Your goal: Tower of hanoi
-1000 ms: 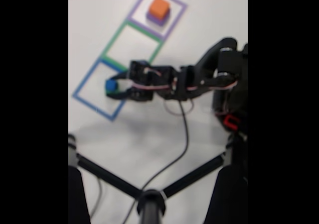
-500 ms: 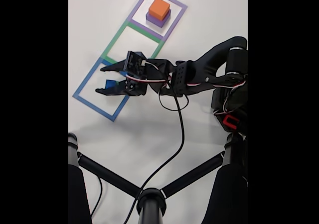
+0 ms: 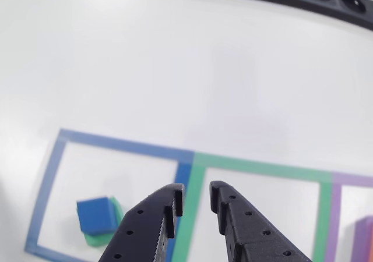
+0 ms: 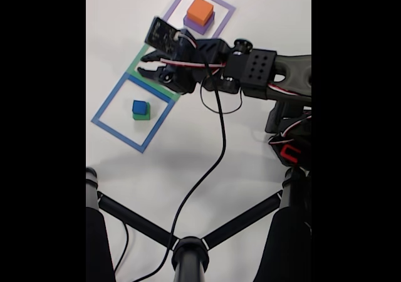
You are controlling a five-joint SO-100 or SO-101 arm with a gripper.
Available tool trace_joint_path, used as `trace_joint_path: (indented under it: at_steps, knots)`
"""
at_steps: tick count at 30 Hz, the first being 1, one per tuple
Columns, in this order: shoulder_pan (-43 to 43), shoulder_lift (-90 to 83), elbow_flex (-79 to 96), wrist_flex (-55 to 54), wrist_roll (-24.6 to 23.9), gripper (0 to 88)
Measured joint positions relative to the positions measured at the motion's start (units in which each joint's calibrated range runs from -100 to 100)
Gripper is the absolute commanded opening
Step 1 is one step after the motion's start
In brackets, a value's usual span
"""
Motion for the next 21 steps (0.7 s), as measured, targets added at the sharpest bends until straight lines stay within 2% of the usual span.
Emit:
trace_joint_path:
  at_steps: [5, 12, 15, 21]
  knots:
    - [3.52, -6.25, -10.53, 23.6, 0.0, 0.1]
    - [11.3, -7.18, -28.02, 46.79, -0.39, 1.5]
    - [15.47, -7.43, -33.07, 52.57, -0.39, 2.7]
    - [23.5, -9.71, -37.16, 56.5, -0.39, 2.5]
